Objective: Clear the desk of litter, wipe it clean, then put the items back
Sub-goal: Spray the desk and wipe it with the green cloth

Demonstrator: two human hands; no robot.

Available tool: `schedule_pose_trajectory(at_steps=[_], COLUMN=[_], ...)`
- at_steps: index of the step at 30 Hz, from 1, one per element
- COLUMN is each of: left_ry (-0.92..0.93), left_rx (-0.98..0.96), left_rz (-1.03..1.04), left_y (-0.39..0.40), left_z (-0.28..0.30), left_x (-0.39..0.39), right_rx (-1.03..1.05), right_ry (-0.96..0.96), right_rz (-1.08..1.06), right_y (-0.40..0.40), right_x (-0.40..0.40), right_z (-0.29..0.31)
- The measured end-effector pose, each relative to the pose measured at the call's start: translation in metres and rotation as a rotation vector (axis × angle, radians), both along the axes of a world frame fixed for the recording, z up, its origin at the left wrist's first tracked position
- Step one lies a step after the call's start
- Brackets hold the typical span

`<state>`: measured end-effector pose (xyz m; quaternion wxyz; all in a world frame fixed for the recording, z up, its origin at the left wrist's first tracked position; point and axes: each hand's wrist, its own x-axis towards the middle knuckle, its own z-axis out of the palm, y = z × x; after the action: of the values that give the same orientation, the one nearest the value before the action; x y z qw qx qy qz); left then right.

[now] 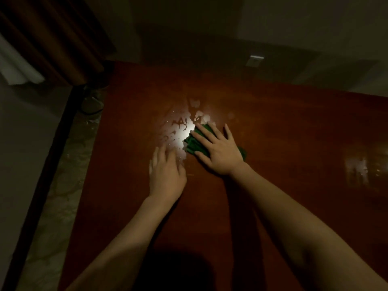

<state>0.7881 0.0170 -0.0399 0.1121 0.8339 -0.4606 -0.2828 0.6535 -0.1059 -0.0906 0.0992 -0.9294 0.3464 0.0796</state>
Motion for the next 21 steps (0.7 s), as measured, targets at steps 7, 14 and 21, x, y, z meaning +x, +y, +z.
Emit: schedule_pose_trajectory(at_steps=[7, 14, 21], left_ry=[-0.056, -0.170, -0.121], left_rx=[-0.023, -0.088, -0.047], left_rz=[0.068, 0.108, 0.084], left_y=[-0.045, -0.051, -0.051], left_z=[-0.021, -0.040, -0.028], left_x=[0.018, 0.011, 0.016], right_rx=[-0.035, -0.067, -0.046], right_ry=[-0.035, -0.051, -0.041], right_rz=[-0.015, -0.067, -0.104], right_y=[-0.090, -0.154, -0.174], right_x=[0.033, 0.073, 0.119], right_z=[-0.004, -0.007, -0.006])
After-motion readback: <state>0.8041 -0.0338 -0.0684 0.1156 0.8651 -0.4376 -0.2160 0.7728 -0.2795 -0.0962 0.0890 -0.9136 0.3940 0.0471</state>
